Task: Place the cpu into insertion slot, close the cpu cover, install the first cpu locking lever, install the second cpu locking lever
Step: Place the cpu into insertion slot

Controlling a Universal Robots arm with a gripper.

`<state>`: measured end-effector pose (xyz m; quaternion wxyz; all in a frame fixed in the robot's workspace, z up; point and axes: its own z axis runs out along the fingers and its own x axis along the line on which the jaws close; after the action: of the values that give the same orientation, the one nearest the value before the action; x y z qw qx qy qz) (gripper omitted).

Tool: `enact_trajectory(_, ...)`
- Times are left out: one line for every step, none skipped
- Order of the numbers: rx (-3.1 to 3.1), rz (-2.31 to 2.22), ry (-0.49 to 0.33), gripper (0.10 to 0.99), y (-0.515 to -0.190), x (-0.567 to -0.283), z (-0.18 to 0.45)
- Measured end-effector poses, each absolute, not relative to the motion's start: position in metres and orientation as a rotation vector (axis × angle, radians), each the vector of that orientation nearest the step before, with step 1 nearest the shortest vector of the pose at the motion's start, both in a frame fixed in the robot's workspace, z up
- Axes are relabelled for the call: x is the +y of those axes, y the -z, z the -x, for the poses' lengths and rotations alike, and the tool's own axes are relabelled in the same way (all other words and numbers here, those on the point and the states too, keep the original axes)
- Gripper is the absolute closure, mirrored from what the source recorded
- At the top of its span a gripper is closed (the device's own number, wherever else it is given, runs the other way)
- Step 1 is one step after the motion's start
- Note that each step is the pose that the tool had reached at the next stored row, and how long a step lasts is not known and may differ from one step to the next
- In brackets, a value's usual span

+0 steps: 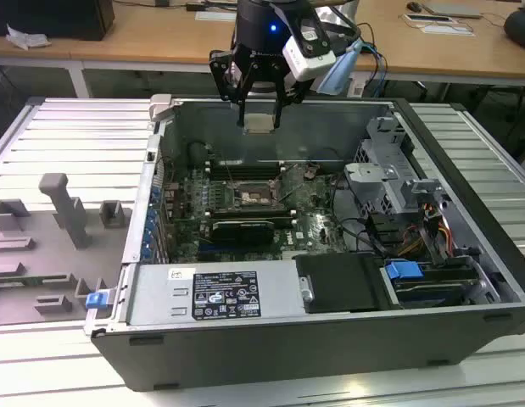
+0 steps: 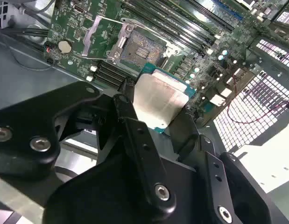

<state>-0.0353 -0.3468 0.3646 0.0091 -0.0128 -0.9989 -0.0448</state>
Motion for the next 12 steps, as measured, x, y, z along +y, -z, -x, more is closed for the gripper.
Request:
enact_trajectory(-3.120, 0.041, 0.140, 0.545, -0.3646, -0.3468, 0.0353)
enact_trajectory(-3.120, 0.049, 0.140, 0.545, -0.3646, -0.3468, 0.0352)
enact_trajectory(-3.120, 0.058, 0.140, 0.545, -0.3646, -0.3468, 0.0352)
enact_trajectory(-3.120, 0.063, 0.140, 0.545, -0.3646, -0.3468, 0.0352)
enact_trajectory(-3.120, 0.068, 0.140, 0.545, -0.3646, -0.3468, 0.0352)
enact_trajectory(-3.120, 0.075, 0.140, 0.545, -0.3646, -0.3468, 0.0352)
enact_trajectory(-3.120, 0.083, 0.140, 0.545, -0.3646, -0.3468, 0.0352)
enact_trajectory(-3.120, 0.089, 0.140, 0.545, -0.3646, -0.3468, 0.0352)
enact_trajectory(-3.120, 0.096, 0.141, 0.545, -0.3646, -0.3468, 0.0352)
enact_trajectory(-3.120, 0.107, 0.141, 0.545, -0.3646, -0.3468, 0.0352)
enact_trajectory(-3.120, 0.120, 0.141, 0.545, -0.3646, -0.3468, 0.0352)
enact_trajectory(-3.120, 0.136, 0.141, 0.545, -0.3646, -0.3468, 0.0352)
